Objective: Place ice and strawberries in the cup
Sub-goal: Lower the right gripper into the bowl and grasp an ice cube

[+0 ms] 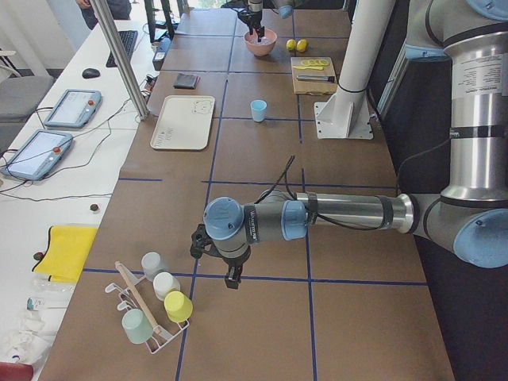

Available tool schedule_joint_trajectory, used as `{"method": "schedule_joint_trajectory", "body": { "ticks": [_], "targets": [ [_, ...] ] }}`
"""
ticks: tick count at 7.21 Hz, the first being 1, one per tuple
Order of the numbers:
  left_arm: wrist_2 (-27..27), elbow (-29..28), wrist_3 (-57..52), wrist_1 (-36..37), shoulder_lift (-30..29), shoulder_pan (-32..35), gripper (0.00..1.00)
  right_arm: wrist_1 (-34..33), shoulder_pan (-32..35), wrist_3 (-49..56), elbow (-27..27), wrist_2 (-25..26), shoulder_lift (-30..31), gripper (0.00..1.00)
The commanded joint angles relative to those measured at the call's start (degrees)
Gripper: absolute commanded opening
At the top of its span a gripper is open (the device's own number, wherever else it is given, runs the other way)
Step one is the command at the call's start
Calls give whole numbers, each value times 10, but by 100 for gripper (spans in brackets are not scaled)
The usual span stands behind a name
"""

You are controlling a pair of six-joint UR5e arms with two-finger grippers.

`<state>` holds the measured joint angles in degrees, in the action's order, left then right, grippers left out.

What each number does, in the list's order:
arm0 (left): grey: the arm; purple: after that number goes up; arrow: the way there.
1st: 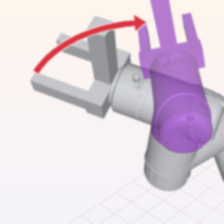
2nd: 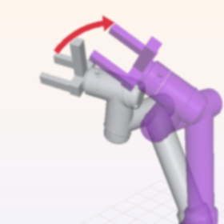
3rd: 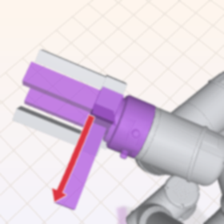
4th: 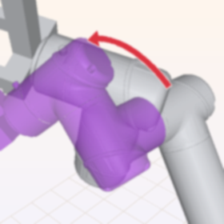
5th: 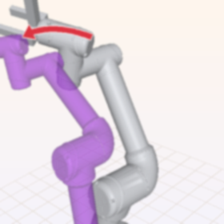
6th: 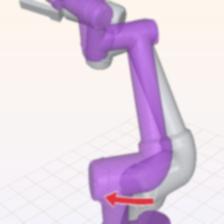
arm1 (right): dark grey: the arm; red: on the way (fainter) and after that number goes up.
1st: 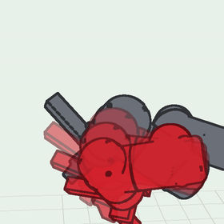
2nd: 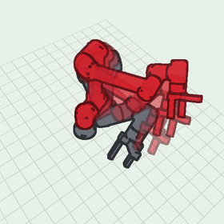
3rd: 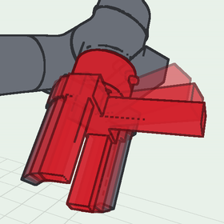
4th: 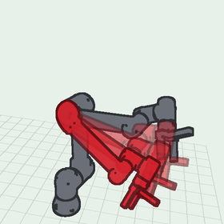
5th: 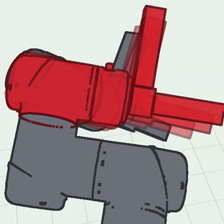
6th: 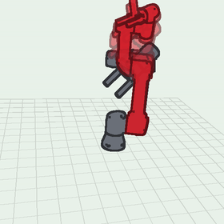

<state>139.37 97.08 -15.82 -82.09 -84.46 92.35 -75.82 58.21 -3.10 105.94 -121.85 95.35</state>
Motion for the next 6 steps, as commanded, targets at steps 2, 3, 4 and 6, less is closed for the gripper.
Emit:
{"method": "schedule_joint_trajectory", "body": {
  "ticks": [2,3,4,6],
  "targets": [
    [0,0,0,0,0,0,100,-4,-4,1,-1,-1,1,45],
    [0,0,0,0,0,0,100,-4,-4,1,-1,-1,4,16],
    [0,0,0,0,0,0,100,-3,-4,1,-1,-1,5,3],
    [0,1,0,0,-1,0,100,-3,-4,3,3,-3,8,2]
  ]
}}
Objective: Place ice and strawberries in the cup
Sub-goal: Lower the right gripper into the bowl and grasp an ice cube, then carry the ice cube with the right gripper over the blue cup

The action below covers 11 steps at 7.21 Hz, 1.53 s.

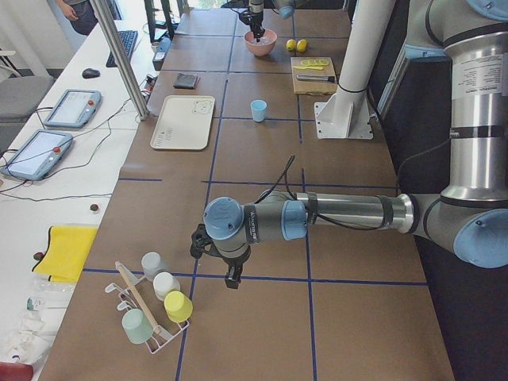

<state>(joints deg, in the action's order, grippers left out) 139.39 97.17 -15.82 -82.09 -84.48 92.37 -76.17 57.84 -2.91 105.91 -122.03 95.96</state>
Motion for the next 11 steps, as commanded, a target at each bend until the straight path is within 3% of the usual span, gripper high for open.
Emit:
{"method": "schedule_joint_trajectory", "body": {
  "ticks": [1,4,7,10,11],
  "targets": [
    [0,0,0,0,0,0,100,1,2,1,17,-4,11,2],
    [0,2,0,0,0,0,100,-21,40,-26,84,-22,37,1],
    [0,3,0,0,0,0,100,-31,43,-350,124,-46,-42,0],
    [0,3,0,0,0,0,100,-32,-44,-433,124,-30,-126,0],
    [0,3,0,0,0,0,100,-42,-81,-472,132,2,-145,0]
  ]
}}
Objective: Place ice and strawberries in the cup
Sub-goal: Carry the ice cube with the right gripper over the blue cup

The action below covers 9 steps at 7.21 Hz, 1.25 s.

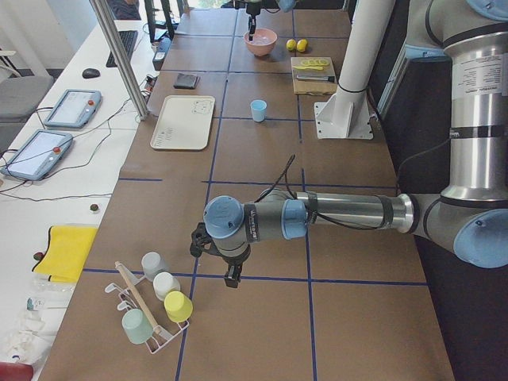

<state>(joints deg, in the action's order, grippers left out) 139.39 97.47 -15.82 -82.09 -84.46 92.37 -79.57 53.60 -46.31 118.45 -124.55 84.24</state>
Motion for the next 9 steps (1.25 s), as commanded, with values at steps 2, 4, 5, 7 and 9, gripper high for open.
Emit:
{"method": "schedule_joint_trajectory", "body": {
  "ticks": [2,4,5,7,9],
  "targets": [
    [1,1,-1,0,-1,0,100,-126,-158,-110,3,109,-164,0],
    [1,1,-1,-1,-2,-1,100,-211,-225,-179,-31,186,-276,0],
    [1,1,-1,-1,-1,-1,100,-212,-244,-217,-72,199,-325,0],
    [1,2,-2,-2,-2,-1,100,-212,-279,-246,-117,237,-369,0],
    [1,2,-2,-2,-2,-1,100,-211,-291,-246,-164,258,-398,0]
  ]
}}
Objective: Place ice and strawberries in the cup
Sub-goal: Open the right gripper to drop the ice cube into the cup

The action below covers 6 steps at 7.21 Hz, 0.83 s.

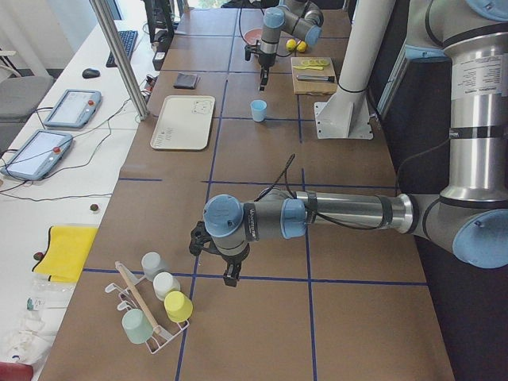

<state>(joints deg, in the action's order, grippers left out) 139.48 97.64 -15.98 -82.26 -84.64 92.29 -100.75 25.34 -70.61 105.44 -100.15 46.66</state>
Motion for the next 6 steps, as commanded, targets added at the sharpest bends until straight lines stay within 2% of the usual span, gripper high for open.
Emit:
{"method": "schedule_joint_trajectory", "body": {
  "ticks": [1,2,3,4,5,6],
  "targets": [
    [0,0,0,0,1,0,100,1,-12,-3,-56,14,-30,0],
    [0,0,0,0,1,0,100,1,-17,-2,-58,16,-28,2],
    [0,0,0,0,1,0,100,1,-18,6,-59,19,-28,20],
    [0,0,0,1,1,0,100,2,-20,7,-64,23,-28,92],
    [0,0,0,1,1,1,100,2,-20,9,-64,25,-29,99],
    [0,0,0,1,1,1,100,2,-20,9,-64,25,-29,99]
  ]
}}
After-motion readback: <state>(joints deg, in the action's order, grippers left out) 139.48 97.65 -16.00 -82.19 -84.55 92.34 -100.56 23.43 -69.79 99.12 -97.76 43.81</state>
